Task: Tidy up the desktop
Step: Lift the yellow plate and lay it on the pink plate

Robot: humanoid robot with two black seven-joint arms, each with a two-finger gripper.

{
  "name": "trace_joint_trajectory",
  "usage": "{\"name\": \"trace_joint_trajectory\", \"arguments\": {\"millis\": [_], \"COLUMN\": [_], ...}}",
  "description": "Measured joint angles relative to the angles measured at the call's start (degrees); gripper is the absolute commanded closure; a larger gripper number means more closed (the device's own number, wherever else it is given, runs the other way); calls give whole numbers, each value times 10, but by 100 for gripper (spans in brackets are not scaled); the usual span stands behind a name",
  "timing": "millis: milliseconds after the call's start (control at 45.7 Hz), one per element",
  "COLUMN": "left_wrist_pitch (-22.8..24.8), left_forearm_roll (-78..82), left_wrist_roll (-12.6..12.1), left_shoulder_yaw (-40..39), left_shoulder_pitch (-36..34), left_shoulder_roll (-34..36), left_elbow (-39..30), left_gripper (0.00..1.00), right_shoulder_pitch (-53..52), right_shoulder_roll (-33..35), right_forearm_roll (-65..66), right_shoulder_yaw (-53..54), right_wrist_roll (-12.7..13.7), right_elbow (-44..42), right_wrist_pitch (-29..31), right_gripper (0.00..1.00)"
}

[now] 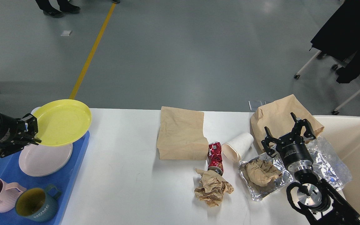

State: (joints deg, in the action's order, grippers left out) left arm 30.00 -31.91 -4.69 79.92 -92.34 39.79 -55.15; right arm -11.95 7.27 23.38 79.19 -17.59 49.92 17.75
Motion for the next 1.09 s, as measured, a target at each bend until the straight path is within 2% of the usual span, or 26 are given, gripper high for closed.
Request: {"name": "trace_joint_trajectory", "arguments": {"millis": [131, 328, 460, 1095], "left_wrist_pitch": [7, 5, 2, -77], "left_forearm_roll": [1, 43, 83, 116], "left_wrist_roll": [-12, -55, -72, -74], "left_shoulder_yaw": [-27, -156, -221, -249], "left_shoulder_pitch": [65, 199, 255, 280], "left_shoulder_roll": [9, 13, 10, -20], "left_elbow": [72, 185, 223, 229], "left_gripper": [100, 100, 100, 100], "right_shoulder_pitch": [0, 0, 0, 0], "right_shoulder_roll": [0, 0, 0, -1], "right_forearm_roll": [0, 0, 0, 0], "right_shoulder_yaw": [0, 0, 0, 0], "right_wrist_roll": [0, 0, 0, 0], "right_elbow": [0, 0, 0, 0], "right_wrist_pitch": [0, 0, 0, 0], "right_gripper": [0, 0, 0, 0]}}
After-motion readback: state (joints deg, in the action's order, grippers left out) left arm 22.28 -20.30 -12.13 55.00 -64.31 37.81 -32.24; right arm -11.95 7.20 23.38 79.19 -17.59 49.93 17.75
